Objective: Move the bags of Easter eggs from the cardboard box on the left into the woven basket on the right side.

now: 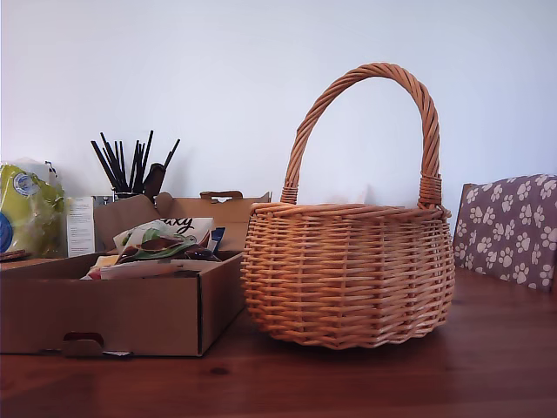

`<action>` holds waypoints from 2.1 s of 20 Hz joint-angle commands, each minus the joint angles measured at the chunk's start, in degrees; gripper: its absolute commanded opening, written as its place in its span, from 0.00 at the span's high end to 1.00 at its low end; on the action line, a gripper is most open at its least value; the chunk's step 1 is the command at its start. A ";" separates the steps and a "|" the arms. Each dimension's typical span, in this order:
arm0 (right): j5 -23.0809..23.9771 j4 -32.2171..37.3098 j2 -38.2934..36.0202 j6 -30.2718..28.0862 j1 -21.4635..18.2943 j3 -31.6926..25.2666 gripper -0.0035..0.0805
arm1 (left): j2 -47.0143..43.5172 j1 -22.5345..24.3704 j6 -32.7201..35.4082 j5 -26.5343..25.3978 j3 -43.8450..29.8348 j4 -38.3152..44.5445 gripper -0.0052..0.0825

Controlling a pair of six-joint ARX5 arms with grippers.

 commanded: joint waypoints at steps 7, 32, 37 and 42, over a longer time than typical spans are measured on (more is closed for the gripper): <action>-4.74 -16.09 4.09 2.38 4.76 18.38 0.97 | 6.60 -4.52 -1.29 7.76 8.48 -2.54 0.97; -13.27 -15.85 28.57 3.80 27.71 32.98 0.97 | 73.83 -21.27 39.74 -2.38 50.53 -6.82 0.07; -13.27 -15.39 29.66 2.56 27.71 32.98 0.97 | 86.09 -19.96 39.69 -1.92 56.28 -3.76 0.07; -13.29 -15.41 29.73 2.54 27.71 32.98 0.97 | 96.89 -16.98 39.23 1.38 62.58 -4.92 0.07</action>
